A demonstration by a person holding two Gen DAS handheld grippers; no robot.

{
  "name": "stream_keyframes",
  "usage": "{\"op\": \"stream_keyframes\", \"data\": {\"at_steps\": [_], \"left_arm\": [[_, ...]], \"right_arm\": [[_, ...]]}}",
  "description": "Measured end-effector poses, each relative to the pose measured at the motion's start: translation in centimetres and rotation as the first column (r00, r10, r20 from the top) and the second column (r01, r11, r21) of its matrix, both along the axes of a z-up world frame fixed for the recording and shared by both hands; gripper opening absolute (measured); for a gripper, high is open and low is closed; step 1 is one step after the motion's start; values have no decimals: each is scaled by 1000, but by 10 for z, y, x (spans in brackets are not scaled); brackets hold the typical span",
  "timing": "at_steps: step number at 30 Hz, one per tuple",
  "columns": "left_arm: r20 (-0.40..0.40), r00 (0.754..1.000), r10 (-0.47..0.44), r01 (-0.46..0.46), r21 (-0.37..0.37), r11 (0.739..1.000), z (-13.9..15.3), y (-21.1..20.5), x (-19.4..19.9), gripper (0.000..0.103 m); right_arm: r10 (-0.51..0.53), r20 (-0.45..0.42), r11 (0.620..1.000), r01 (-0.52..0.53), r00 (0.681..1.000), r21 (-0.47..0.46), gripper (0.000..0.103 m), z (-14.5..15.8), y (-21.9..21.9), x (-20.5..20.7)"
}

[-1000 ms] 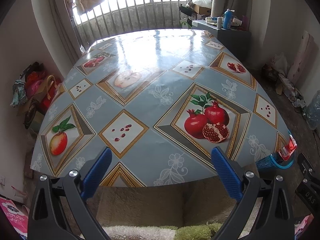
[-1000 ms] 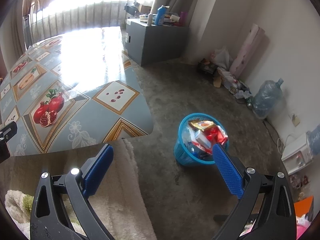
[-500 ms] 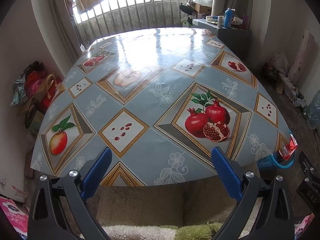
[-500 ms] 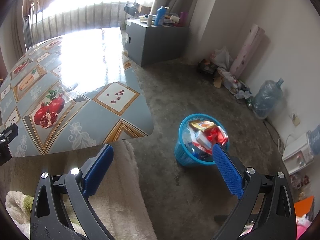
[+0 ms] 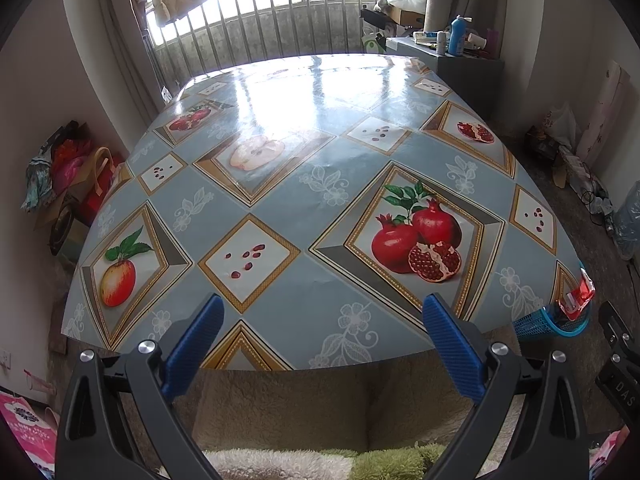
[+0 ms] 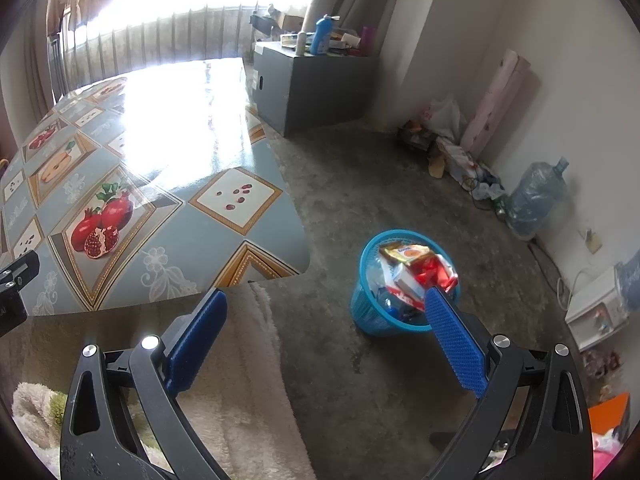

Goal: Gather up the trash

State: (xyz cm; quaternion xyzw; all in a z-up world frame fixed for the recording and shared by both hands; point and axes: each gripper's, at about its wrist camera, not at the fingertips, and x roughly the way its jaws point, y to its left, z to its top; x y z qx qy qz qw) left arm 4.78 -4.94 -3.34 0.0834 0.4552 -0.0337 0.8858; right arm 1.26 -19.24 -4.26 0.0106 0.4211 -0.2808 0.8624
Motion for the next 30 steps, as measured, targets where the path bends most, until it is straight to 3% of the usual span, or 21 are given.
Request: {"op": "stream_keyframes", "data": {"at_steps": [30], "left_arm": [[-3,1000,4,-4,1,1000,0,3,0,97]], "right_arm": [[-1,4,1000,1,1000,1,95,0,2,2]]}}
